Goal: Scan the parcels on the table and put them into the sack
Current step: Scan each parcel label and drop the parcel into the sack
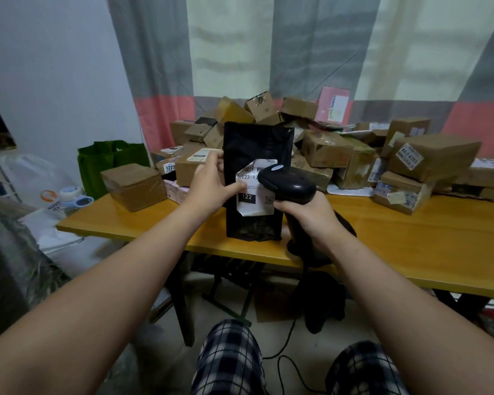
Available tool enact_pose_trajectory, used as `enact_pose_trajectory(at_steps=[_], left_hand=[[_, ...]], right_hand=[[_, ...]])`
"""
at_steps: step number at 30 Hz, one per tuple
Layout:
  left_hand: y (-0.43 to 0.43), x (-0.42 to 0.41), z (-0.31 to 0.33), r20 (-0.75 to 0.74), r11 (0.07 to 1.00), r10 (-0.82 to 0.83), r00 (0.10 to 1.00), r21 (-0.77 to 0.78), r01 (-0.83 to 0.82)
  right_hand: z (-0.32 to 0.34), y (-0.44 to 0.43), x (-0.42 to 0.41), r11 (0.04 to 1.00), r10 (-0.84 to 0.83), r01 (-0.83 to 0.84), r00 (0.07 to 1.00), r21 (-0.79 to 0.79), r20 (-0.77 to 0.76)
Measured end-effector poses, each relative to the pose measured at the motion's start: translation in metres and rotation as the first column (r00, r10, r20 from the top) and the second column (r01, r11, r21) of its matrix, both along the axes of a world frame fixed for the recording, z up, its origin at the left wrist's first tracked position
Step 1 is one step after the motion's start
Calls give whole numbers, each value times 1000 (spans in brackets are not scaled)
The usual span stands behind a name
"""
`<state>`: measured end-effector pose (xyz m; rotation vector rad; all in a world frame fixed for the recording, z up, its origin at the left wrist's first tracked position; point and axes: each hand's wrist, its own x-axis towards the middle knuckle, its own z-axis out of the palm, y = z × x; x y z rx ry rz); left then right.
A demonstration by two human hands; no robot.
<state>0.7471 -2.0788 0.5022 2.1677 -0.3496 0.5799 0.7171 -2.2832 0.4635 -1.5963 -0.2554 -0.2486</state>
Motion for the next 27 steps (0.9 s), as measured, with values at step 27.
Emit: enact_pose_trajectory(at_steps=[27], left_hand=[[-7, 5, 18, -184, 887, -137, 973, -460, 38]], right_hand=[[-6, 17, -45, 924, -342, 360, 928, -129, 146]])
